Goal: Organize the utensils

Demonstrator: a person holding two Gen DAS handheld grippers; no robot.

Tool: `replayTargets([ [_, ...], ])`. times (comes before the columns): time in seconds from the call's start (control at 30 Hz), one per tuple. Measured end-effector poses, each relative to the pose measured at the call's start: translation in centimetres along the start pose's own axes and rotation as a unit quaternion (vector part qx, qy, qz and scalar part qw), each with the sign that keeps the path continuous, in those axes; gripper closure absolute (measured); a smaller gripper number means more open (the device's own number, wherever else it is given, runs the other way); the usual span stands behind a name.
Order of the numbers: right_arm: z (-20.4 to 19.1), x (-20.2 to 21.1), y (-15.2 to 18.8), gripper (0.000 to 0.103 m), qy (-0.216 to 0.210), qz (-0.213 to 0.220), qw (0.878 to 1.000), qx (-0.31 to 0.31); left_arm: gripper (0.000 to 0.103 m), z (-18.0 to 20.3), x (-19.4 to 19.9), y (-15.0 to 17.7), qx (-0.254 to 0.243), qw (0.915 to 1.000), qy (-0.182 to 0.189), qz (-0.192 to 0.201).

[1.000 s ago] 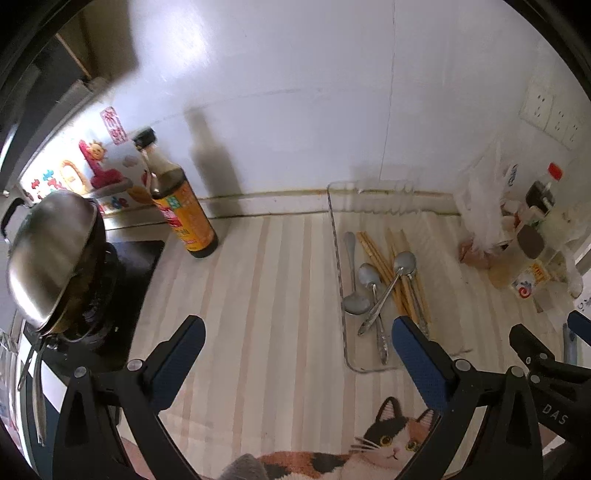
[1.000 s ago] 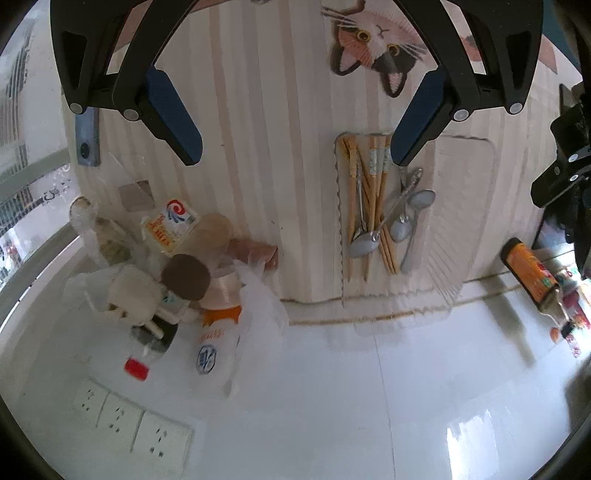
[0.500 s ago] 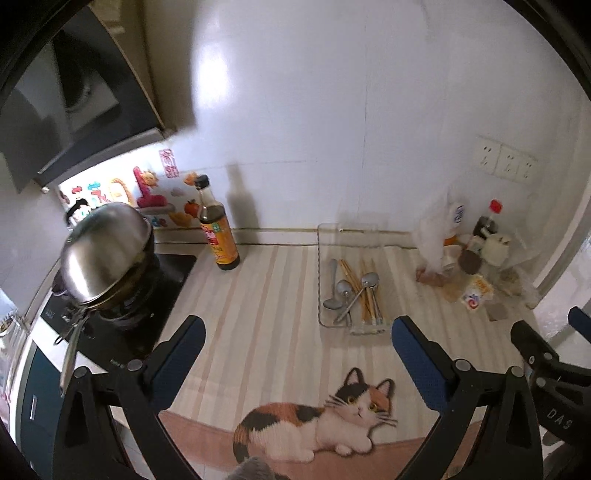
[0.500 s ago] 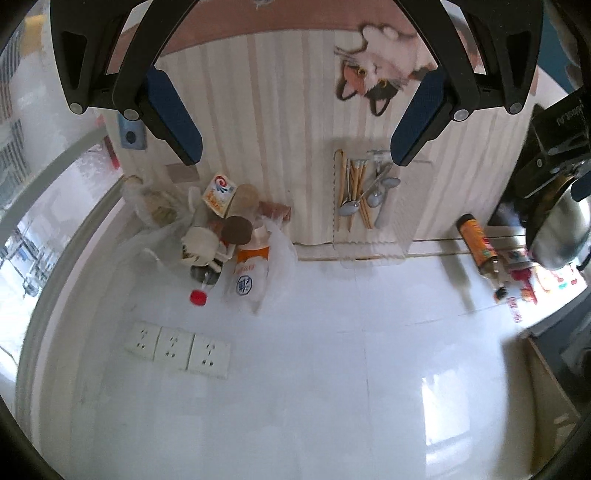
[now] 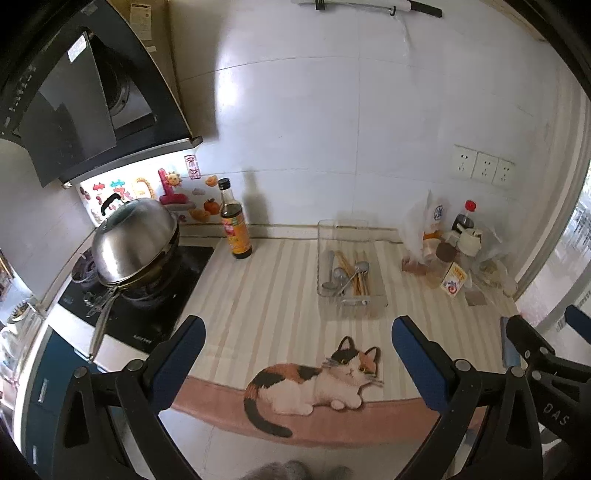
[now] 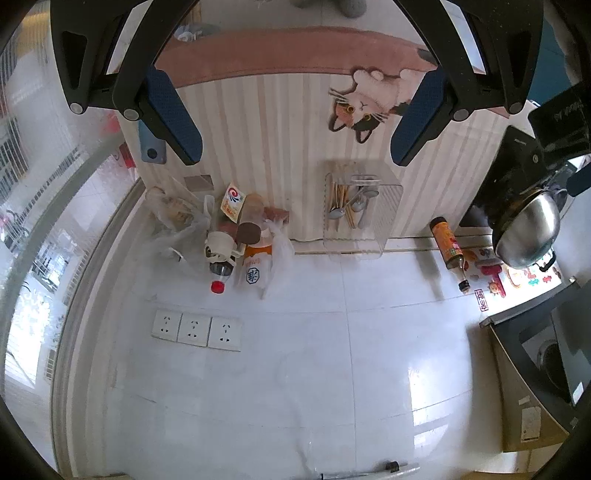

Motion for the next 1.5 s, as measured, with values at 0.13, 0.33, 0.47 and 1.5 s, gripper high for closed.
replayTargets([
  [0.13, -0.3, 0.9, -0.6, 0.000, -0.001, -0.009, 1.000, 0.001, 0.000, -0.6, 0.7, -0.3, 0.004, 0.9999, 0.005, -0.012],
  [0.33, -0.4, 1.9, -1.5, 0.000, 0.007, -0.005, 1.000, 0.004, 0.000, -1.4, 0.8, -0.9, 0.004, 0.9999, 0.002, -0.014],
  [0.47, -0.4, 2.0, -1.8, 0.000, 0.011, -0.006, 1.000, 0.002, 0.000, -1.4, 0.7, -1.0, 0.003, 0.9999, 0.002, -0.016],
  [1.5, -0.4, 0.6, -1.7, 0.000, 0.003, -0.026, 1.000, 0.017, 0.000, -1.6, 0.0, -1.0, -0.018, 0.9997, -0.003, -0.015],
])
Point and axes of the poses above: each gripper's, at about its wrist camera, not at the fingertips, and x roughly against the way its jaws point, z to its right, y to its underside, the point moved 6 cm from there along -x, roughly the way its jaws point, and after that the axes turned 3 degrees about x, right-handed, at the moved point
